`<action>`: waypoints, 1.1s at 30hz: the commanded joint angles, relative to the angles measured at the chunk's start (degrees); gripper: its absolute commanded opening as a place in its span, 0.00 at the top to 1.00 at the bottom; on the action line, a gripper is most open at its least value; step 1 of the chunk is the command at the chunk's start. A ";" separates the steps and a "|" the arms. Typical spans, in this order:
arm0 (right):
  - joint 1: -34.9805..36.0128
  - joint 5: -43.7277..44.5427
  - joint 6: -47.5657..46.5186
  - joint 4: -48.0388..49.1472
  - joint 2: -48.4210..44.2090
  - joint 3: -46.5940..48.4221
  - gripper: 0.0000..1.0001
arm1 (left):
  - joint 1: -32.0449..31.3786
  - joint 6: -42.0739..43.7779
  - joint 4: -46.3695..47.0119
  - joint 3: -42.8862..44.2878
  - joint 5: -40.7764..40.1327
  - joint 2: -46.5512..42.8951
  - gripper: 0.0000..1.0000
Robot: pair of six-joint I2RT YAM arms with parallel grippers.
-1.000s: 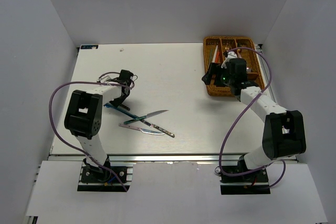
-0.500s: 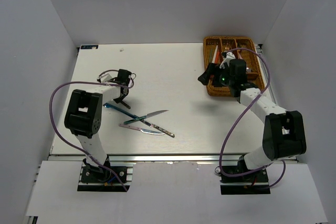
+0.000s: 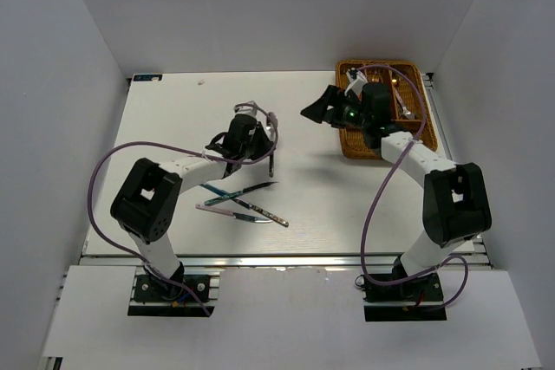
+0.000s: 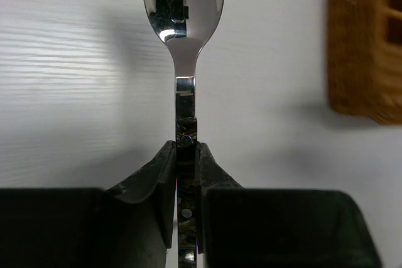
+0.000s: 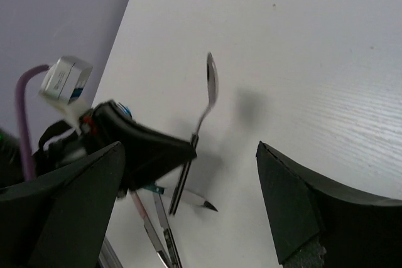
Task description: Sort the eating utensils into containers
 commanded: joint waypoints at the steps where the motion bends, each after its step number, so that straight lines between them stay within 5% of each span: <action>1: 2.89 6.60 -2.52 -4.21 1.53 6.94 0.11 | -1.57 3.35 11.04 -0.71 12.05 -7.20 1.00; 9: 7.37 13.64 -2.88 -10.19 5.84 10.29 0.11 | -4.21 1.85 17.21 -2.64 20.33 -9.76 1.00; 12: 8.25 11.80 -2.35 -9.94 5.84 9.94 0.19 | -4.21 0.45 19.66 -3.52 21.91 -9.67 1.00; 14: 9.04 9.96 -2.18 -8.45 5.67 9.24 0.33 | -4.21 -0.60 21.25 -4.31 23.05 -9.50 1.00; 15: 9.22 9.25 -2.00 -8.18 5.67 9.06 0.55 | -4.21 -0.78 21.69 -4.49 23.32 -9.15 1.00; 21: 9.22 3.10 -0.16 -4.84 6.19 8.27 1.00 | -4.21 -0.79 22.57 -4.93 22.18 -9.32 0.90; 22: 9.05 2.66 0.02 -5.01 6.46 8.53 1.00 | -4.21 -0.87 22.83 -5.10 21.83 -9.41 0.87; 27: 2.91 3.62 -2.78 -8.79 6.38 11.16 1.00 | -4.21 -0.70 12.15 -2.30 14.56 -10.99 0.15; 31: -6.40 8.88 -11.03 -19.90 8.03 19.67 1.00 | -4.21 -3.06 -13.56 1.92 -5.09 -15.02 0.06; 33: -10.63 12.57 -16.92 -25.29 11.72 25.55 1.00 | -4.21 -3.42 -16.88 0.18 -7.17 -19.85 0.05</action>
